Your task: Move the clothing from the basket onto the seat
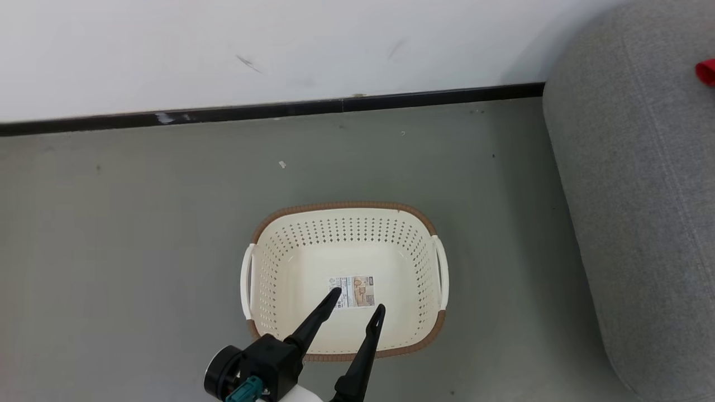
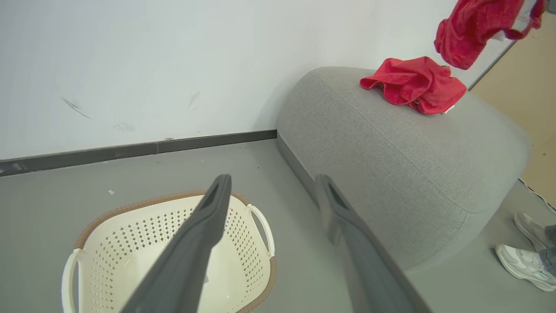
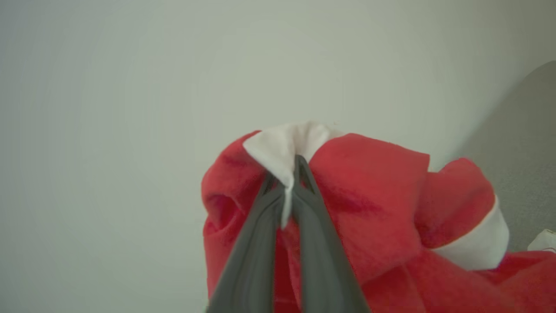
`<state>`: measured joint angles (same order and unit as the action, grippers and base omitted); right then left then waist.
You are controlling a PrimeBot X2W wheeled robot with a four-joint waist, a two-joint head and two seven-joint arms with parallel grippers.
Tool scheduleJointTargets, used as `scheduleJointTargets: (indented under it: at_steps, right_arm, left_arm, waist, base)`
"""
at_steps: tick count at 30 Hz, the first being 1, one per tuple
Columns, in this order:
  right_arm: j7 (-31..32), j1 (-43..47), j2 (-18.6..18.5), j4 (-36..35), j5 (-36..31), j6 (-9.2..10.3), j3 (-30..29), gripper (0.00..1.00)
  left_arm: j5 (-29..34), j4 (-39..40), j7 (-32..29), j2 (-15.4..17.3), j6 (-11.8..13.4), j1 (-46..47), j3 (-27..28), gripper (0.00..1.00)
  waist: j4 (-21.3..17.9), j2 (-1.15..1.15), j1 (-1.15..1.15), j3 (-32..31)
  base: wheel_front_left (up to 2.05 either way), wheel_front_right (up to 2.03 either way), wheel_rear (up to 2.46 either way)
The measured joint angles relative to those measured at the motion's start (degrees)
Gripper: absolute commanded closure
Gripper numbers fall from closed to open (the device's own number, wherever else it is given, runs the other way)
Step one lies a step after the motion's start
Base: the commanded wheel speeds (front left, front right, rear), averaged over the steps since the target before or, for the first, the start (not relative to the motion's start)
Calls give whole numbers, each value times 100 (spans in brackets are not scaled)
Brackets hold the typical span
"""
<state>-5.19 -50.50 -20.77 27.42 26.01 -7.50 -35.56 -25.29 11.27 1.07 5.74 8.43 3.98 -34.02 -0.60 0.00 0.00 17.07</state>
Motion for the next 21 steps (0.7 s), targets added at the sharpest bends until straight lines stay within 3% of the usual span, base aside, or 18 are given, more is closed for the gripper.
scheduleJointTargets:
  at_steps: [21]
  right_arm:
    - [67,-1522,-1106,668,-766,0,-1046,100]
  left_arm:
    - [69,78,-102,44,-59,146,-66,0]
  waist:
    - [459,0,0,853]
  base:
    - [0,0,0]
